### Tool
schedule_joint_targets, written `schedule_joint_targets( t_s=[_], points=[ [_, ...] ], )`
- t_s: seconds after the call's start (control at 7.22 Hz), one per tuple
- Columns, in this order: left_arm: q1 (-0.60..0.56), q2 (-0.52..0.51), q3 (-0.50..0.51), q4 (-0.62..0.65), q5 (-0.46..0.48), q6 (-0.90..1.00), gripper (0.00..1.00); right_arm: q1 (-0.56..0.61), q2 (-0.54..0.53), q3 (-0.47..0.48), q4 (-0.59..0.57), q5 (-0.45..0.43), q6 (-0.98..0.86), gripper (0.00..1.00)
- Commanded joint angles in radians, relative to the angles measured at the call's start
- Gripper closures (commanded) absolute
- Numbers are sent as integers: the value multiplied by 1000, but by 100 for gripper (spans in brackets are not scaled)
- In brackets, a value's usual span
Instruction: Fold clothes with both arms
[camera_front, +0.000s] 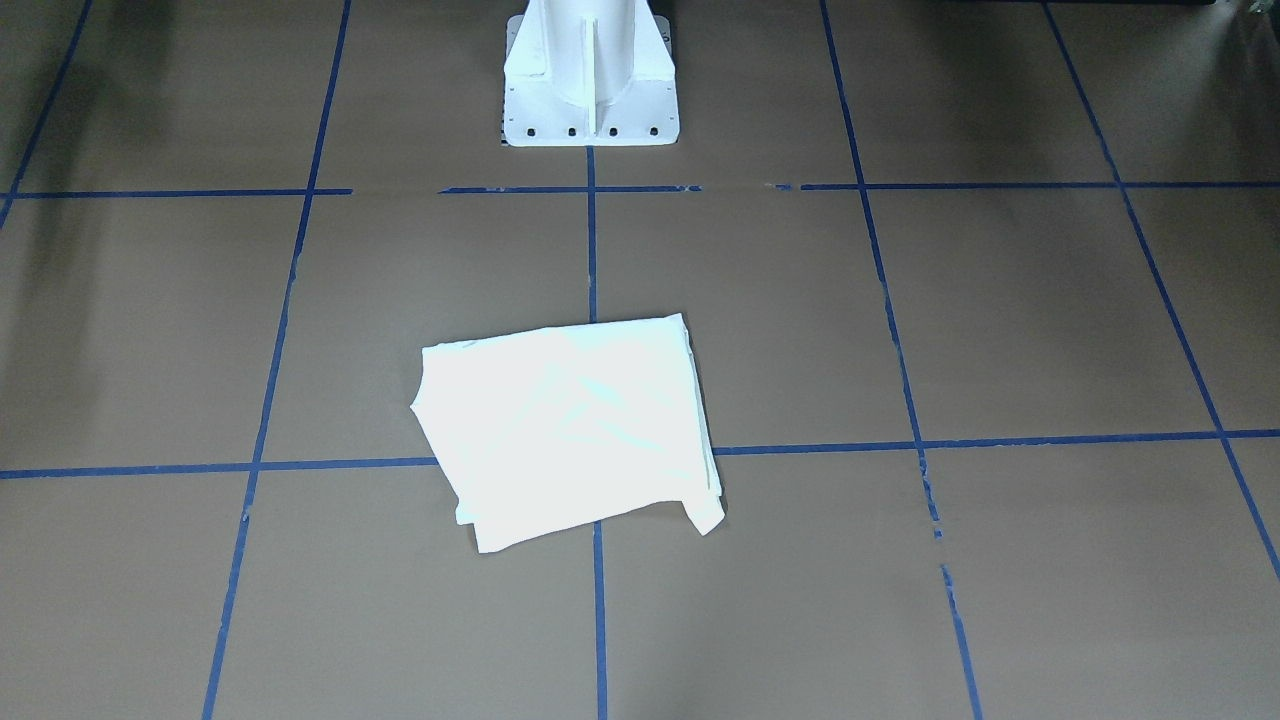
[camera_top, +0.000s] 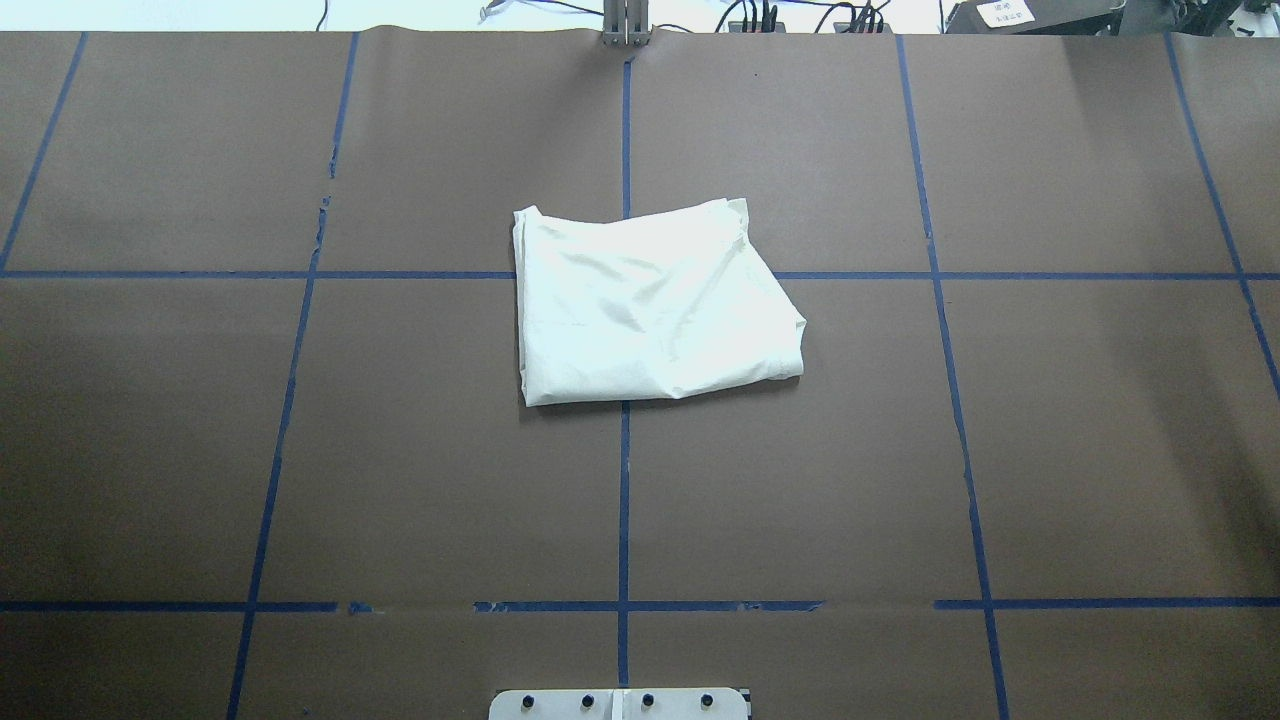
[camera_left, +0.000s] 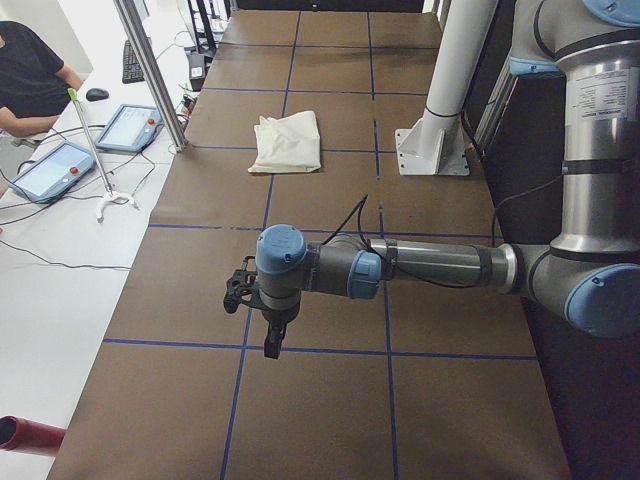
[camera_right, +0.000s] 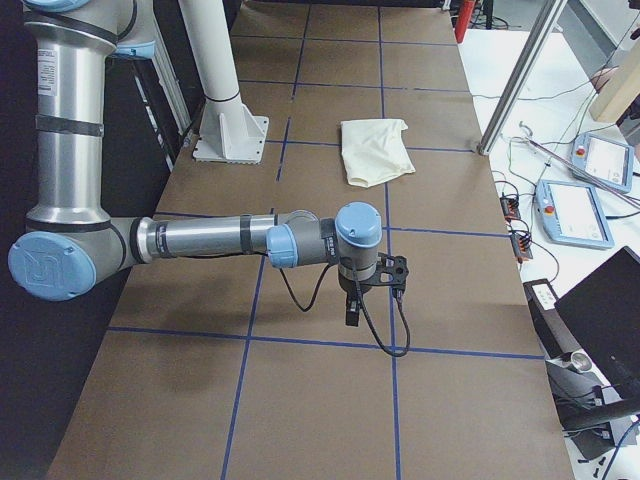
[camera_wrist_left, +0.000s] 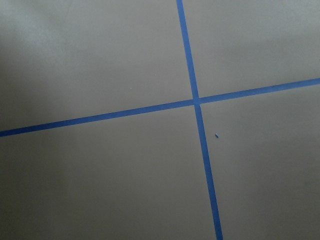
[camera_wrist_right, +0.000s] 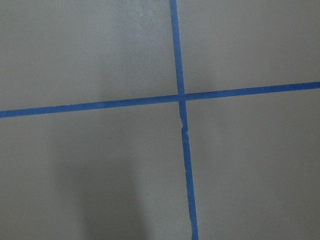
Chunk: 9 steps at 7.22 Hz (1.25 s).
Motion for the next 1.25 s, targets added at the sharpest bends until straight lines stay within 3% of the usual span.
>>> schedule_joint_targets(
  t_s=[0.0,0.28,0.42,0.55,0.69,1.11],
  points=[
    [3,-4,19,-3,-46,-104,0,-31,4,2,-11,1,0,0],
    [63,-6,-2,26,-32,-105,0,-36,7,2,-40,3,0,0],
    [85,-10,-37,91,1,-102,0,-36,7,-3,-40,1,0,0],
    [84,5,-33,80,46,-59,0,-36,5,-3,-39,0,-2,0],
    [84,-1,-25,92,49,63,0,-36,5,-4,-39,-2,-2,0],
    [82,-1,-33,89,37,96,0,-36,7,0,-36,3,-2,0]
  ],
)
